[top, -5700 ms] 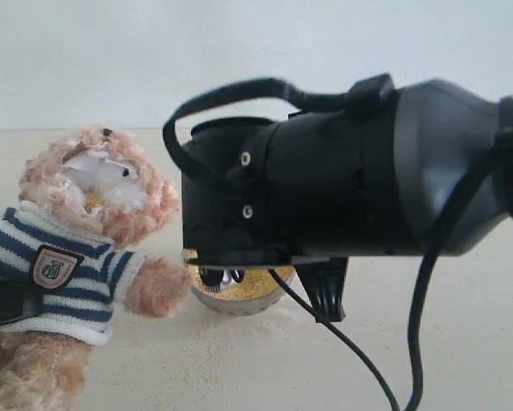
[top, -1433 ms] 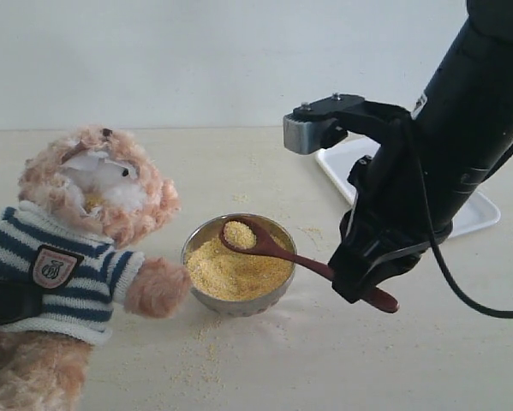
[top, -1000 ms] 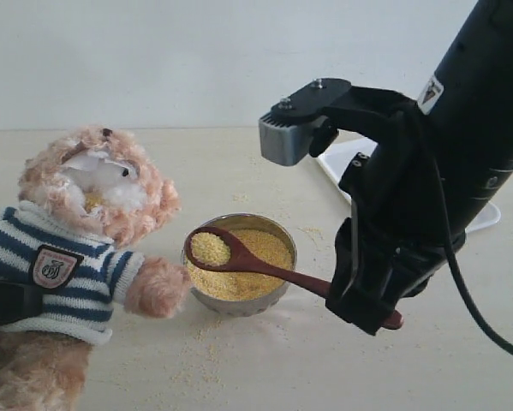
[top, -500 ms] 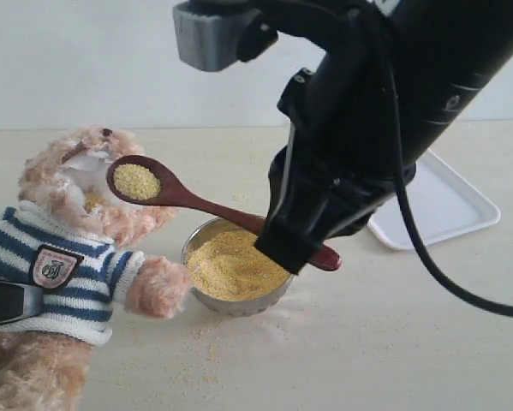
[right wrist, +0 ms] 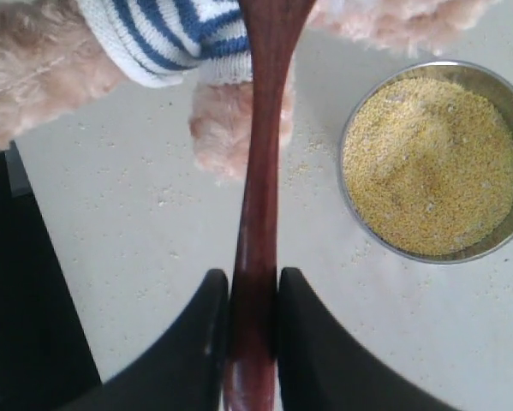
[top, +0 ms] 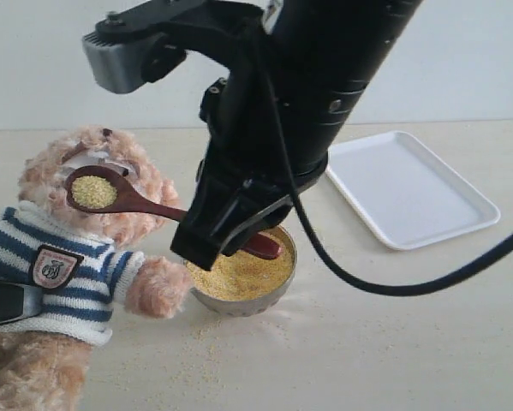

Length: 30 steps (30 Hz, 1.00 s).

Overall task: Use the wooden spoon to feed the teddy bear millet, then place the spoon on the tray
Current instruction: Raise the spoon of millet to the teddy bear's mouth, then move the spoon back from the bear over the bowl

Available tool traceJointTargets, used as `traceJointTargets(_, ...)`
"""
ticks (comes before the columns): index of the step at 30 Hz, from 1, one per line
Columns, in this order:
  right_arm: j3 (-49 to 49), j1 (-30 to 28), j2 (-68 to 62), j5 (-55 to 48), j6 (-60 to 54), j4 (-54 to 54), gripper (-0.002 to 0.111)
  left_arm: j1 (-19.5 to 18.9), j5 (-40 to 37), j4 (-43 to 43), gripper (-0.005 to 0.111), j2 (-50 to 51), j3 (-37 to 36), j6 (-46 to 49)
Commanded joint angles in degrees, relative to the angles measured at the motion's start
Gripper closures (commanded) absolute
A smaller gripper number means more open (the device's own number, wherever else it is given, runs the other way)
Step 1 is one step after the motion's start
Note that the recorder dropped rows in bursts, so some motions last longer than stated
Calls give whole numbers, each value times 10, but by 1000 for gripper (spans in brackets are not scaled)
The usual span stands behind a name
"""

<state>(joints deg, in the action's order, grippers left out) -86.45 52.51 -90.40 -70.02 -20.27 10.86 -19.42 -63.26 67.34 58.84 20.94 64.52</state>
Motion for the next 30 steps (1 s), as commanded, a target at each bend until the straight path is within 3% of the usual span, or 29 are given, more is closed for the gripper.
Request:
traceJointTargets(1, -25, 21, -30, 1, 9, -42, 107, 0, -9, 11, 102, -4, -1, 2)
traceJointTargets(14, -29, 69, -54, 11, 67, -281, 107, 0, -9, 11, 102, -4, -1, 2)
traceJointTargets(24, -29, 126, -70, 38, 79, -323, 107, 0, -9, 11, 102, -4, -1, 2)
traceJointTargets(30, -28, 164, -87, 9, 115, -435, 107, 0, -9, 11, 102, -4, -1, 2)
